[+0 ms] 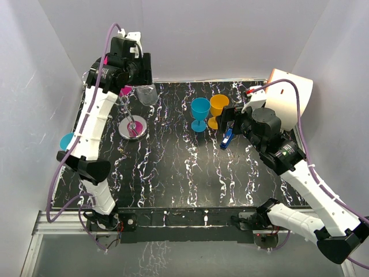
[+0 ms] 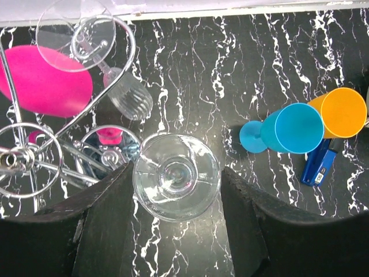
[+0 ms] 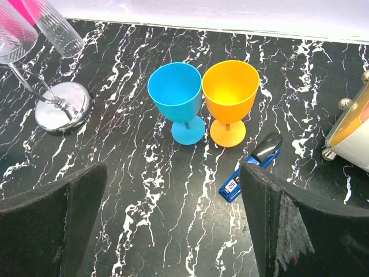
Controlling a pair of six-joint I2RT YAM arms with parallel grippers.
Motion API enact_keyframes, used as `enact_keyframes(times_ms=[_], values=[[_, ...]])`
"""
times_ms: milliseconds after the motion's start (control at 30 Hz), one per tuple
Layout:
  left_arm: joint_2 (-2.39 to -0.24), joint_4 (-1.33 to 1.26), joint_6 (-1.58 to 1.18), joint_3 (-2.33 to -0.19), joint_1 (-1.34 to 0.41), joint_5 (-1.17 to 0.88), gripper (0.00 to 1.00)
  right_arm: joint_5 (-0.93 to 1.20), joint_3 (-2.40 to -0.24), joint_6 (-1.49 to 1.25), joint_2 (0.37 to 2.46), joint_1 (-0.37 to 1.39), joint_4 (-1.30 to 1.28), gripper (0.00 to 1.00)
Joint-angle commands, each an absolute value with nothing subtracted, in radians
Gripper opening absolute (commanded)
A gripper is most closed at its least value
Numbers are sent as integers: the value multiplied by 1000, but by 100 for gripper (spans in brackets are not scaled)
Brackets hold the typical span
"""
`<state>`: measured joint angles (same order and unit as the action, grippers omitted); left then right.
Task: Take the wine glass off the wine glass rack
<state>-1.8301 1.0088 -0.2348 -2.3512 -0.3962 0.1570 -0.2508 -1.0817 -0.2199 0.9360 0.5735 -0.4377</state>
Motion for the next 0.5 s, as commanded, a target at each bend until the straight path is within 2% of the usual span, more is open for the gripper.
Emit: enact_keyframes(times_ms=[0, 467], values=[[-1709, 945, -236, -2334, -400, 145, 0, -232, -1081, -234, 926, 572, -372, 98], [-1700, 969, -205, -2295, -400, 208, 0, -212, -1089, -243, 933, 572, -369, 99]])
